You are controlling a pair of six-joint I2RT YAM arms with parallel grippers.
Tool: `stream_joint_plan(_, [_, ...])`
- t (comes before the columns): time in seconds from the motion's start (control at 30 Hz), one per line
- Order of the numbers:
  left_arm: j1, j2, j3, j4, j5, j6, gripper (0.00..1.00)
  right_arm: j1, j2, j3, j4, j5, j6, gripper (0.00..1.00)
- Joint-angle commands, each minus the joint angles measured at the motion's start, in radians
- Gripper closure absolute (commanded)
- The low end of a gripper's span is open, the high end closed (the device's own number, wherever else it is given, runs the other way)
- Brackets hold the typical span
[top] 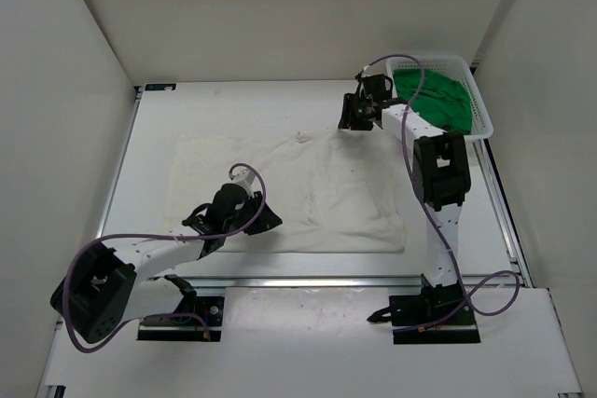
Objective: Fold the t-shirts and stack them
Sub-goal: Grap the side of the flattened tshirt furthest away from the robot with both arms
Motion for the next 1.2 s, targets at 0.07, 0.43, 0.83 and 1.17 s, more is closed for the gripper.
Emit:
stream_joint_plan(0.07, [0.016, 0.017, 0.001, 0.045, 0.028, 0.003, 0.67, 0.021, 0.093, 0.166, -0.132, 0.006, -0.078, 0.55])
stream_joint_plan(0.43, [-0.01, 0.041, 0.013, 0.053, 0.007, 0.004, 0.67, 0.113, -0.012, 0.06, -0.114, 0.097, -0.089, 1.0])
stream_joint_plan(0.83, [0.074, -0.058, -0.034, 0.039, 0.021, 0.009, 0.67, 0.369, -0.583, -0.74, 0.226, 0.372, 0.031, 0.98])
stream_joint_plan(1.17, [0.14, -0.137, -0.06, -0.004, 0.029, 0.026, 0.66, 0.337, -0.856, -0.962, 0.231, 0.17, 0.081, 0.72])
